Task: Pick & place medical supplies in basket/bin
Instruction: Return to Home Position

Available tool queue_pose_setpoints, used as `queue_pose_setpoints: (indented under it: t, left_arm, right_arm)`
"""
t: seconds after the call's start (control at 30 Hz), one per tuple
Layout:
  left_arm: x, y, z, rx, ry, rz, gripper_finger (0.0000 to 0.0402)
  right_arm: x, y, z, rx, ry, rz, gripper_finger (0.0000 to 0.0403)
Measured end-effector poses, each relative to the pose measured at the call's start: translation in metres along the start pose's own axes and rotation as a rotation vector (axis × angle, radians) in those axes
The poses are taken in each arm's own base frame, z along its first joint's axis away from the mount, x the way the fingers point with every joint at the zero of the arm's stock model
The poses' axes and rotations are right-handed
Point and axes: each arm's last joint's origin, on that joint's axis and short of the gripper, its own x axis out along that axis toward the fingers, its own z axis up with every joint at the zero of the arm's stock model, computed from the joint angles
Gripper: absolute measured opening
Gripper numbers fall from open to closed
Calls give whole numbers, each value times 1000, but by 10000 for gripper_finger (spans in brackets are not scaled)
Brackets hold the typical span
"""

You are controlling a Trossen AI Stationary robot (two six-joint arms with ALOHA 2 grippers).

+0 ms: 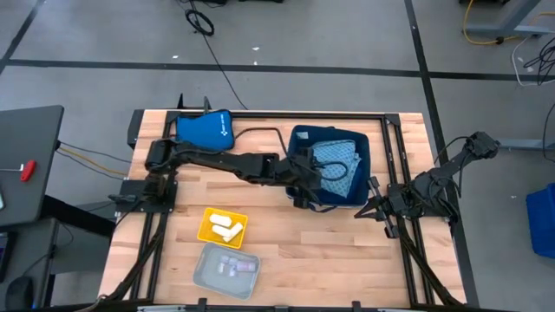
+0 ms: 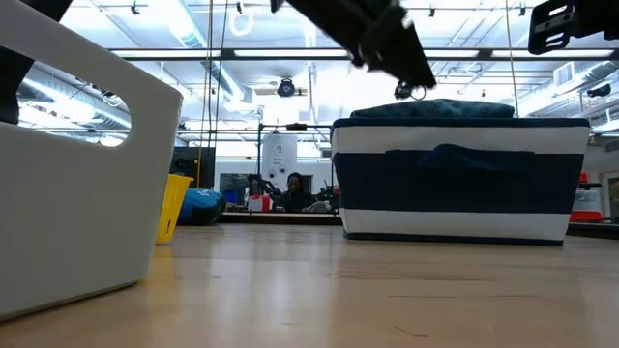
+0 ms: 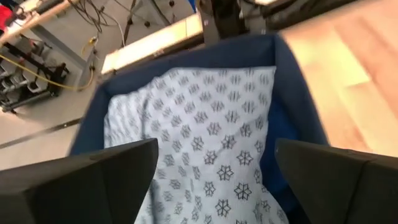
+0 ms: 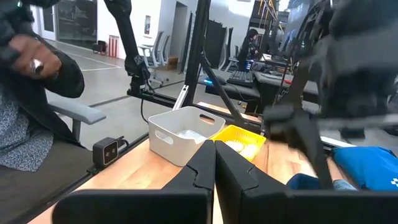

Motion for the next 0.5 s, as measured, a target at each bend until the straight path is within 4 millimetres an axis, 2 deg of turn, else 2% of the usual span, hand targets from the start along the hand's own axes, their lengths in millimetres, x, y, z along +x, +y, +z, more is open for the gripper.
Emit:
queue_pose_setpoints:
  t: [0.13, 0.37, 0.5]
  left_arm:
    - [-31, 11, 16, -1, -39, 11, 324]
    - [-112, 30, 38, -26, -90, -17, 323]
    - [-154, 34, 38, -58, -151, -70, 323]
  right_arm:
    - [0, 0, 0, -1, 4, 0, 9]
    - [0, 0, -2, 22, 19, 4, 9]
    - [0, 1, -2, 21, 25, 6, 9]
